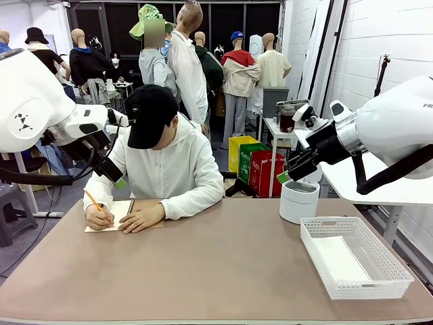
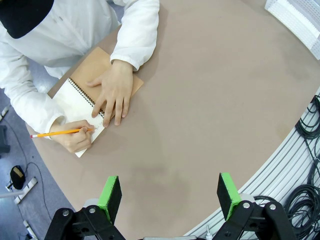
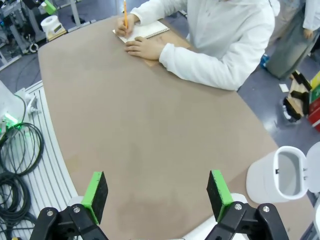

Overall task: Sort the paper based on its condition.
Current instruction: If a person hands you a paper, place it in the Organizing basket , and if it's crumpled, put it in the Trash can.

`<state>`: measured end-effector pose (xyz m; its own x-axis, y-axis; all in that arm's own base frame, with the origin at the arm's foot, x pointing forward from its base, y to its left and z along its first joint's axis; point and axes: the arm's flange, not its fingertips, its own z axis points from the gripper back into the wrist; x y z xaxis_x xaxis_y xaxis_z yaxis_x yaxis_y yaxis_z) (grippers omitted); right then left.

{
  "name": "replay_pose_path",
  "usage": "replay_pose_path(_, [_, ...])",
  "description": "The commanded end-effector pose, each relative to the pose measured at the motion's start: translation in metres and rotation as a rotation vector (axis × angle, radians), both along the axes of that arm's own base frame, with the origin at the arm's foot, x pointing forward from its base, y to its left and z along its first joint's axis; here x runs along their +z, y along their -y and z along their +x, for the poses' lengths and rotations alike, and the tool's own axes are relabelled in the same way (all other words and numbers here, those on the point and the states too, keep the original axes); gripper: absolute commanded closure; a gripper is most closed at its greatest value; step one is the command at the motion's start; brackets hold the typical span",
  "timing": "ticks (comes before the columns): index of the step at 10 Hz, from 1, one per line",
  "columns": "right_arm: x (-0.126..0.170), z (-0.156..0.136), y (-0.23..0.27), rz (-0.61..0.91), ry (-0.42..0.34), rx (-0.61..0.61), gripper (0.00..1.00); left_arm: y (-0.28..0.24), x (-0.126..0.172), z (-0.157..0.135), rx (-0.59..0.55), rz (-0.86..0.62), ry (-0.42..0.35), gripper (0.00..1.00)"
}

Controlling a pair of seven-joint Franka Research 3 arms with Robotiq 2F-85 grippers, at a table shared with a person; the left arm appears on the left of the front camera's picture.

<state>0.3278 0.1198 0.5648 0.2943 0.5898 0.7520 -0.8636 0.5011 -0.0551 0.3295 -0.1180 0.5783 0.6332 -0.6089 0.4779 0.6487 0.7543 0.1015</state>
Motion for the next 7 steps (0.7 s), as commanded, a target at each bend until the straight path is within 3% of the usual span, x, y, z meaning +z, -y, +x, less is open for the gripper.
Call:
replay_pose_path(1, [0.0005,-0.0007,0.0001,0.01,-0.003,0.01,0.0,-0.0006,0.0005,-0.0001,-0.014,-0.013,-0.005,0.0])
replay_pose_path(7, [0.0005,-0.0007,0.0001,0.01,-0.003,0.01,0.0,-0.0006,0.0005,-0.0001,-0.014,-0.013,-0.005,0.0])
